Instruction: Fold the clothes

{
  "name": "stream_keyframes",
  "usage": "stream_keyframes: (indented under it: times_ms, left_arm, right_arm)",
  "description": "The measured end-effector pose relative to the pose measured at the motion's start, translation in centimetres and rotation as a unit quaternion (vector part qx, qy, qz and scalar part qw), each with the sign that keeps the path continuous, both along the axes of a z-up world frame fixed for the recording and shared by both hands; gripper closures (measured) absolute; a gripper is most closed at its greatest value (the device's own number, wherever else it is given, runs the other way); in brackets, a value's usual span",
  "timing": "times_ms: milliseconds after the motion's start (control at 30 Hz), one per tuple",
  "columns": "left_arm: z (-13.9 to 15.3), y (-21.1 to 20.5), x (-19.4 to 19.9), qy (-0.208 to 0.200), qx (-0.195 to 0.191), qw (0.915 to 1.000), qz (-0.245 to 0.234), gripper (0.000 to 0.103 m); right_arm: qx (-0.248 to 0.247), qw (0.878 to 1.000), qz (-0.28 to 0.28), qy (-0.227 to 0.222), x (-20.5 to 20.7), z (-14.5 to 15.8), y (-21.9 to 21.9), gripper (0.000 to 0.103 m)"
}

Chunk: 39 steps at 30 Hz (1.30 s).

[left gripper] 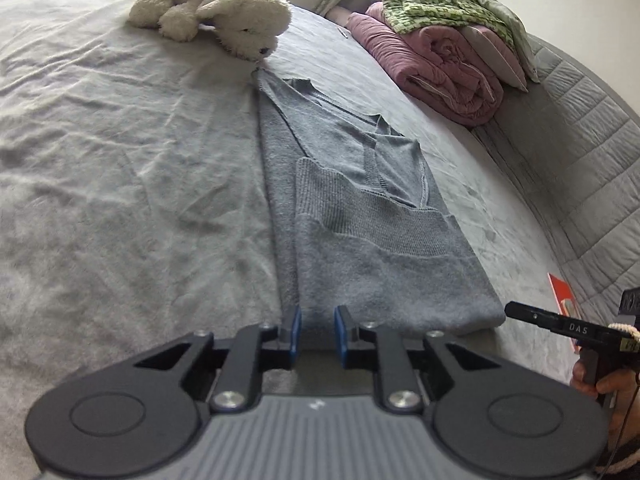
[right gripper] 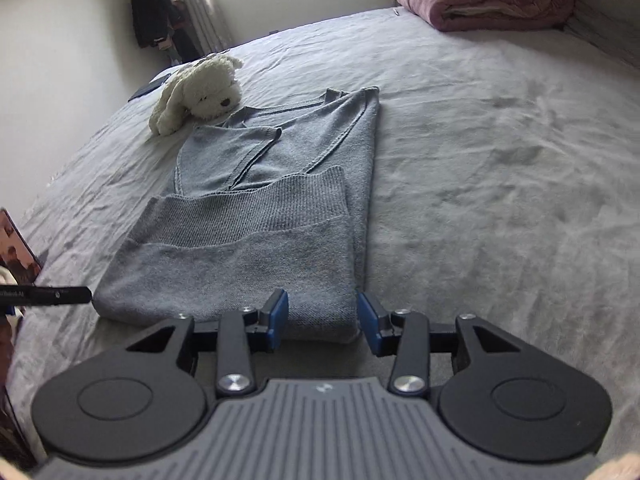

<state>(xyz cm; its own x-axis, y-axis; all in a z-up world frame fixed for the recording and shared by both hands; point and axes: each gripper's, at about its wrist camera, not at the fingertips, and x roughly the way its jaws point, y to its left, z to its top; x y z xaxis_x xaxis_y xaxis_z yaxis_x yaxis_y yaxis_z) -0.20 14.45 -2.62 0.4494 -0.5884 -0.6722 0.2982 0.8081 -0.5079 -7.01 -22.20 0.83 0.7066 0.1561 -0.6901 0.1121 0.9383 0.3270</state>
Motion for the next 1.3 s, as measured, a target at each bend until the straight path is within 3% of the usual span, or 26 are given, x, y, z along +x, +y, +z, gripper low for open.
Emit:
stream_keyframes:
  times_ms: [67, 200, 367, 500, 833, 1067, 1300]
  left_arm:
    - [-0.3, 0.9, 0.3, 0.025, -0.029, 0.9993, 0.002, 0.062]
    - [-1.3, 2.2, 0.9, 0.08, -0.081, 0.9935, 0.002, 0.05]
    - [-2.9, 2.8, 1.9, 0.13, -0.116, 0.9846, 0.013, 0.045]
    - [-4.0, 2.7, 2.5, 0.152, -0.147, 0.9772, 0.015, 0.044]
    - [-5.6, 1.4, 3.4, 0.156, -0.184, 0.9704, 0.013, 0.045]
    - [-5.8, 0.8, 3.6, 0.141, -0.19, 0.9715, 0.007, 0.046]
    - [-7.0, 0.5, 3.8, 0.13, -0.202, 0.9706, 0.023, 0.073]
  right_arm:
    - [0.065, 0.998, -0.018, 0.004, -0.3, 0.0, -1.8, 0.052]
    - [0.19, 0.98, -0.058, 0.019, -0.6, -0.9, -5.5, 0.046]
    - [0.247, 0.965, -0.07, 0.05, -0.2, -2.4, -7.0, 0.045]
    - [0.266, 0.959, -0.068, 0.069, 0.4, -3.5, -6.7, 0.045]
    - [0.317, 0.944, -0.062, 0.062, 1.7, -5.4, -6.9, 0.046]
    - [0.317, 0.946, -0.049, 0.049, 2.4, -5.6, -6.5, 0.046]
    - [0.303, 0.952, -0.037, 0.031, 3.0, -5.7, -5.6, 0.045]
